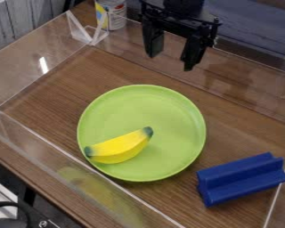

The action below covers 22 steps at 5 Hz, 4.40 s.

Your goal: Put the blue object in the green plate

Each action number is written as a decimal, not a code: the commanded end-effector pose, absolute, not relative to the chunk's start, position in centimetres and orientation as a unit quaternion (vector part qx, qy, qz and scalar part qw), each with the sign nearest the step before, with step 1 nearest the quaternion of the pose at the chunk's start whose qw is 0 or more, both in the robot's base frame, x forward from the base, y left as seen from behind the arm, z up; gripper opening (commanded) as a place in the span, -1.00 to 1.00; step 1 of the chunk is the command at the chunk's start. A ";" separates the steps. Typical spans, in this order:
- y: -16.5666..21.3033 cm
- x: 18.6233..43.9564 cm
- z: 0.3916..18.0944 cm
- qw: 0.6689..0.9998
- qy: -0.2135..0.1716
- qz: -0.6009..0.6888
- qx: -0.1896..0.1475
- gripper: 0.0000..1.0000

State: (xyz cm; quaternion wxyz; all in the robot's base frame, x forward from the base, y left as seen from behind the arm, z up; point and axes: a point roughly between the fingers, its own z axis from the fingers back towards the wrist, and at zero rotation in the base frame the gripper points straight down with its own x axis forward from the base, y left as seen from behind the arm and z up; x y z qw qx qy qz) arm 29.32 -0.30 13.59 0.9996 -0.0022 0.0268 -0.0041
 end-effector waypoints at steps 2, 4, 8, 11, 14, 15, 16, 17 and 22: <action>-4.1 27.0 11.7 0.997 0.042 -0.060 -0.011 1.00; -11.0 24.2 9.4 0.981 0.035 -0.190 -0.005 1.00; -14.3 22.8 4.2 0.967 0.055 -0.248 -0.003 1.00; -13.2 22.7 3.0 0.969 0.058 -0.240 -0.008 -1.00; -12.2 22.5 2.9 0.970 0.048 -0.238 -0.025 -1.00; -12.0 22.6 3.0 0.970 0.044 -0.239 -0.031 -1.00; -11.9 22.7 3.2 0.969 0.040 -0.239 -0.036 -1.00; -11.8 22.8 3.3 0.969 0.036 -0.240 -0.040 -1.00; -11.3 23.2 4.9 0.969 0.020 -0.239 -0.055 -1.00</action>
